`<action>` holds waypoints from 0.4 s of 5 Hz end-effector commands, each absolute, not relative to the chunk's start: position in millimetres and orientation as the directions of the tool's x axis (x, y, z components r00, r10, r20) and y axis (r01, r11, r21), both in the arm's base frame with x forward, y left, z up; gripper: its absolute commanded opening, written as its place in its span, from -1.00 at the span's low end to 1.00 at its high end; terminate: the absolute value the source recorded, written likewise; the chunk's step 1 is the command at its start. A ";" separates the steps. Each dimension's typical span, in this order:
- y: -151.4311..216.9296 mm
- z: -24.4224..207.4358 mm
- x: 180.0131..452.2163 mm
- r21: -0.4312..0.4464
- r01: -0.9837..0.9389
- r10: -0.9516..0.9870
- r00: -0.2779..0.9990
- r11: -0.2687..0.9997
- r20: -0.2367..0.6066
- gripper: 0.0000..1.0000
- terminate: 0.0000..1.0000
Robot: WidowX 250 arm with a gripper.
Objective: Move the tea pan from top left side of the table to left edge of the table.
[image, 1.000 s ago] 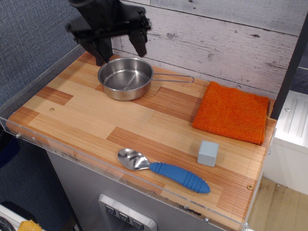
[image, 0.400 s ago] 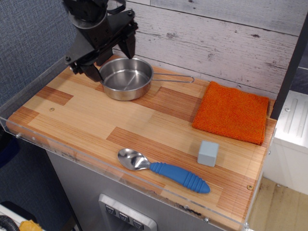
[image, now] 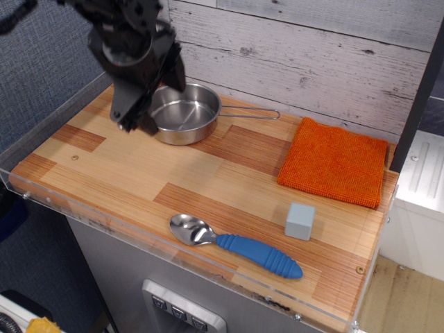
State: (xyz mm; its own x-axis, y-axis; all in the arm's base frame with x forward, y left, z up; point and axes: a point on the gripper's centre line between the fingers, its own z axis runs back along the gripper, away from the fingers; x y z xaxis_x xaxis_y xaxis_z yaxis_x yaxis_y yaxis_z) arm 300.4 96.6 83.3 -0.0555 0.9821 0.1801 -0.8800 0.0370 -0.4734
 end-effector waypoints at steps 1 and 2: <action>112.7 77.0 327.3 -0.499 -0.866 0.977 -0.127 -0.026 0.170 1.00 -1.00; 120.9 67.4 334.5 -0.483 -0.875 0.976 -0.132 -0.033 0.171 1.00 -1.00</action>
State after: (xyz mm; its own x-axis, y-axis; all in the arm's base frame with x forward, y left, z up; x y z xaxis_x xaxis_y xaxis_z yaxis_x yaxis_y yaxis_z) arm 329.3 116.0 53.3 -0.1164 0.9806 0.1575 -0.8956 -0.0351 -0.4435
